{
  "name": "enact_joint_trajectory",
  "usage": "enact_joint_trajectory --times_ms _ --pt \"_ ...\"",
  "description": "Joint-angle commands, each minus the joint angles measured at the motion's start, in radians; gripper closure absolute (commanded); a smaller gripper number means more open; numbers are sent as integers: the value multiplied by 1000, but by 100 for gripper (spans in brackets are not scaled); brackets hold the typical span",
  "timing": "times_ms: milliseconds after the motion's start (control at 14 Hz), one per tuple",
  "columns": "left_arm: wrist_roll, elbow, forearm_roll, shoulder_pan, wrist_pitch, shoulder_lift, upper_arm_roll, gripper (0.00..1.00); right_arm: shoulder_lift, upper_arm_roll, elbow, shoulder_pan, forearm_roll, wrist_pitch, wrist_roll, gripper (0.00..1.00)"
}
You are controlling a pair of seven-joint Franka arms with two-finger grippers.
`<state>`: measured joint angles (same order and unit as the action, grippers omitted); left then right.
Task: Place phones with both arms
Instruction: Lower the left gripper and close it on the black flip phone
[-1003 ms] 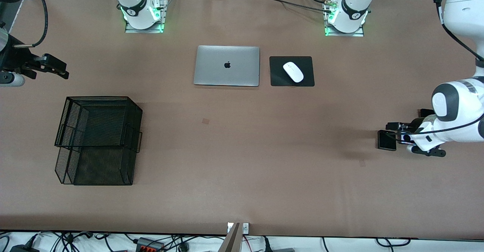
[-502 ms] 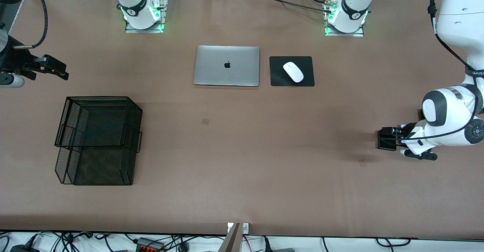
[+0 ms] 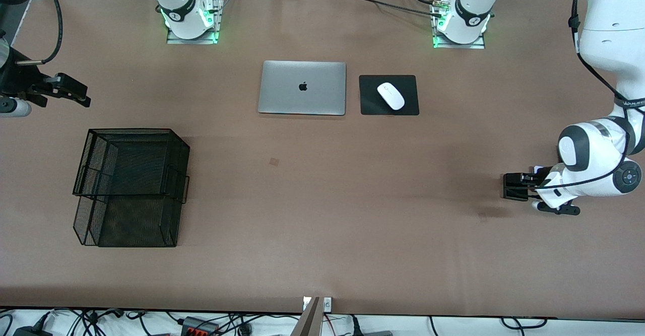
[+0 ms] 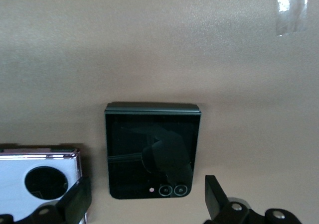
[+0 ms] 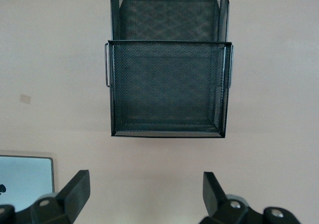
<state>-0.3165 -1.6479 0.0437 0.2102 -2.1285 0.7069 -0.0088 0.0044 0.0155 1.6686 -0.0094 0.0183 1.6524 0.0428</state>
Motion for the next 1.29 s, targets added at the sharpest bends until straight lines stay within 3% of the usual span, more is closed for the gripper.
enact_joint_trajectory --times_ms 0,573,1218 --pt "-19 25 27 2 -4 26 -5 0 3 -3 -15 2 17 3 -4 0" --pt "-22 25 36 -3 -28 40 -7 2 3 -3 -15 3 15 10 -4 0" --pt "-24 25 27 -11 -28 40 -8 43 5 -6 -15 3 17 12 -4 0"
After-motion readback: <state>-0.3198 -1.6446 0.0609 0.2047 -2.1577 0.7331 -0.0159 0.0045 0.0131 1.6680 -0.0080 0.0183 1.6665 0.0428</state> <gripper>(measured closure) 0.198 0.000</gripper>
